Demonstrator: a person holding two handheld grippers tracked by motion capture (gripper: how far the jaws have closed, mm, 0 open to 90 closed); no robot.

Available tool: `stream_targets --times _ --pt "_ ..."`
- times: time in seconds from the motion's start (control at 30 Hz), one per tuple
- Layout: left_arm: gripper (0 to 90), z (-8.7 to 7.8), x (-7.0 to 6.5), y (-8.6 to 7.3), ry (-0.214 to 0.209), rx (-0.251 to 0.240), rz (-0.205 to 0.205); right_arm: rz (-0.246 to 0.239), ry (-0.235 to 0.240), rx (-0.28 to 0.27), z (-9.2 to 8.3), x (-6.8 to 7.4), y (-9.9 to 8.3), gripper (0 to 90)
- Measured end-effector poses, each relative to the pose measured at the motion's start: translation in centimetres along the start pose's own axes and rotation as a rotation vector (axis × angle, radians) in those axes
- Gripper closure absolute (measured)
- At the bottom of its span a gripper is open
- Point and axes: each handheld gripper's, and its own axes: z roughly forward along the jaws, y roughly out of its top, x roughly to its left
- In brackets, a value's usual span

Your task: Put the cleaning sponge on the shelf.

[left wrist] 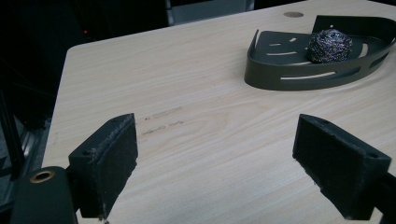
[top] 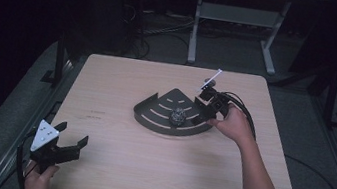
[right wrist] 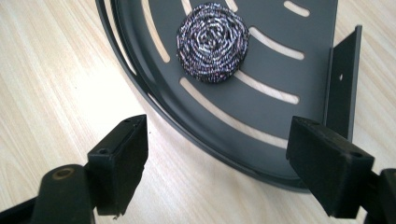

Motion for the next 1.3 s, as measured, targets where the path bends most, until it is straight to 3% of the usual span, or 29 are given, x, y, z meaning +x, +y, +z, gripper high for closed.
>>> stream_targets --times 0.87,1.3 --pt "13.2 0.0 -0.1 0.0 0.000 0.001 0.004 0.050 -0.013 -0.044 -1.9 -0.1 -5.3 20.0" --pt "13.2 0.1 -0.1 0.0 -0.002 0.003 0.005 0.073 -0.013 -0.049 -2.0 -0.1 -7.8 19.8"
